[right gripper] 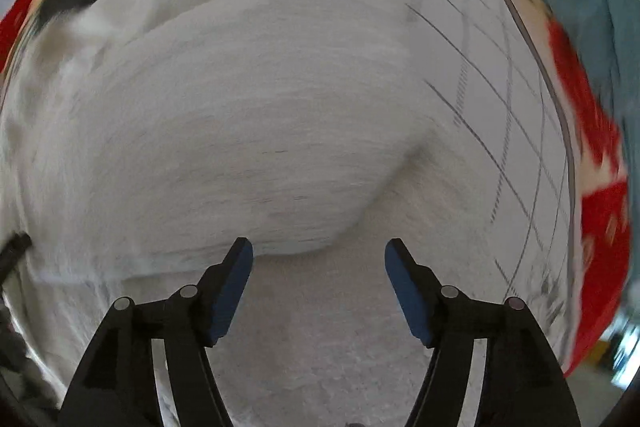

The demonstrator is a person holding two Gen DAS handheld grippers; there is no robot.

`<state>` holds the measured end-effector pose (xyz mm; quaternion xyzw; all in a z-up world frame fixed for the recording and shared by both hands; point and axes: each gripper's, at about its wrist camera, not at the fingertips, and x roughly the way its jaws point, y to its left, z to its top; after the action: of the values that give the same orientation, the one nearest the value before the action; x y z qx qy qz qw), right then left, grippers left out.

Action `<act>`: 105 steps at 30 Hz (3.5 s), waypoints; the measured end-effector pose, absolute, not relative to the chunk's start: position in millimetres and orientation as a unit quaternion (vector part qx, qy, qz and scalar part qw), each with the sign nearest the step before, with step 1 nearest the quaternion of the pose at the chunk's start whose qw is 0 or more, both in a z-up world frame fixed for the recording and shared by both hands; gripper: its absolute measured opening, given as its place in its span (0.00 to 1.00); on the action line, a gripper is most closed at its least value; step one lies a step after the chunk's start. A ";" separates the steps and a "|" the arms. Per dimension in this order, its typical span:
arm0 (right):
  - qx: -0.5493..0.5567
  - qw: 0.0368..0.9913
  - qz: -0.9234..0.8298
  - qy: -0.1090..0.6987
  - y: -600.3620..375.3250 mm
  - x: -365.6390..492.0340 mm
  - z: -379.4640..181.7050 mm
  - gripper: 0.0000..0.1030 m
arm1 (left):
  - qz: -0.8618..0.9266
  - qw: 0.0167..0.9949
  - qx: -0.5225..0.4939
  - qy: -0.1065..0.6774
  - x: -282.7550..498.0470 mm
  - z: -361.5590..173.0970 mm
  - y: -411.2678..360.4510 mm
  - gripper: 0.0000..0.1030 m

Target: Fold large clothes

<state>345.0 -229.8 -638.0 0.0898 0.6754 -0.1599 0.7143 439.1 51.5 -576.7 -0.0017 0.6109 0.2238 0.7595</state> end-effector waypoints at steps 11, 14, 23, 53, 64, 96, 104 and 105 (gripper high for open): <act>0.097 0.753 -0.062 0.648 -126.4 309.1 -593.0 0.68 | 0.298 0.644 -0.286 0.645 255.3 -551.8 199.7 1.00; 0.071 0.757 -0.047 0.647 -101.2 328.1 -588.5 0.68 | 0.319 0.599 -0.390 0.622 213.3 -573.7 241.1 1.00; 0.057 0.787 -0.080 0.609 -75.2 380.0 -593.3 0.68 | 0.331 0.585 -0.490 0.555 193.4 -634.4 309.1 1.00; -0.013 0.774 -0.054 0.630 -49.1 420.5 -607.0 0.72 | 0.268 0.852 -0.047 0.447 354.5 -428.0 223.2 0.11; 0.135 0.748 -0.176 0.626 -263.9 379.1 -590.2 0.72 | 0.018 0.850 -0.008 0.526 412.7 -448.6 -39.5 0.10; 0.410 0.695 -0.027 0.589 -338.6 403.8 -624.8 0.72 | 0.148 0.800 0.012 0.582 415.6 -504.8 -7.7 0.90; 0.271 0.787 -0.070 0.549 -296.7 426.0 -583.6 0.07 | 0.169 0.793 0.006 0.585 409.6 -514.8 20.8 0.90; 0.260 0.799 -0.081 0.536 -297.2 427.2 -574.6 0.07 | 0.169 0.793 0.008 0.585 413.1 -517.1 19.8 0.90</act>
<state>427.2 -297.2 -574.6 0.2600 0.5360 -0.0812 0.7991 413.1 19.8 -517.1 0.0085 0.5851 0.1694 0.7931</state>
